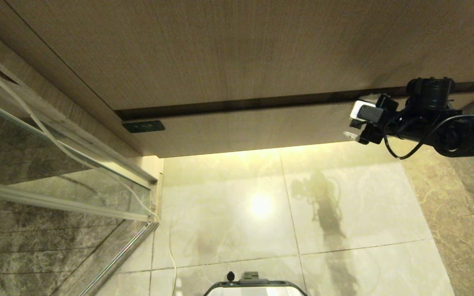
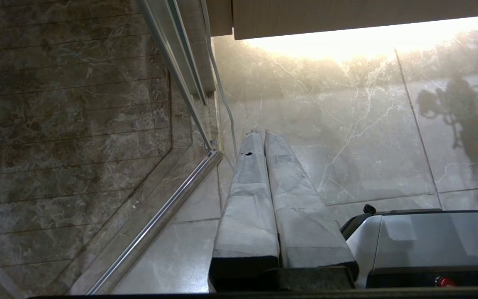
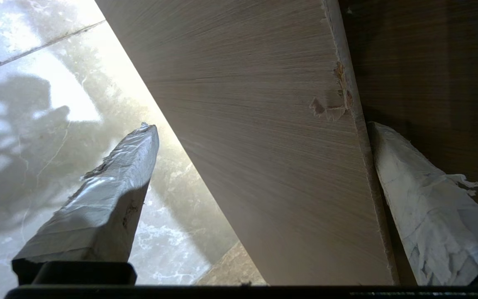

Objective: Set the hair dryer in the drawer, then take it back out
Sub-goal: Pull open the drawer

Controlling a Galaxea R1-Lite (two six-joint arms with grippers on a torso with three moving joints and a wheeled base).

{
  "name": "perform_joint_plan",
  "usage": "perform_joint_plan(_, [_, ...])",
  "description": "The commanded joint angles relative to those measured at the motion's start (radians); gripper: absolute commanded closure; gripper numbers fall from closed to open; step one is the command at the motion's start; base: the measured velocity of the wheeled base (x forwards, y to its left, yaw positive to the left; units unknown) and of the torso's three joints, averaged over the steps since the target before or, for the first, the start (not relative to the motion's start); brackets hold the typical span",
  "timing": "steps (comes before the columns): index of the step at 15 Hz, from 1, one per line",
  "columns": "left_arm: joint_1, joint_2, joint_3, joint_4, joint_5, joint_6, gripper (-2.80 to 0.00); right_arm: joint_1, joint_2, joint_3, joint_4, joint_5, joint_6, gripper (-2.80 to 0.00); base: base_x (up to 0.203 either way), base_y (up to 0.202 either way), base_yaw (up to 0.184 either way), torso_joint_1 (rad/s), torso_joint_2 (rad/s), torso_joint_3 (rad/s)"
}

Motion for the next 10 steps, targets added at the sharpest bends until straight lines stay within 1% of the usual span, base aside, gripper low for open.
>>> perform_joint_plan(1, [0.000,0.000,0.002,0.000,-0.001,0.000,0.00,0.003,-0.008,0.008,-0.002,0.001,-0.008,-2.80,0.000,0.000,0.000,0.000,0.00,0.000])
perform_joint_plan(5, [0.000,0.000,0.000,0.000,-0.001,0.000,0.00,0.004,-0.047,0.058,0.033,-0.018,-0.001,-2.80,0.000,0.000,0.000,0.000,0.00,0.000])
perform_joint_plan(10, [0.000,0.000,0.000,0.000,-0.001,0.000,0.00,0.003,-0.107,0.132,0.034,-0.018,-0.001,-2.80,0.000,0.000,0.000,0.000,0.00,0.000])
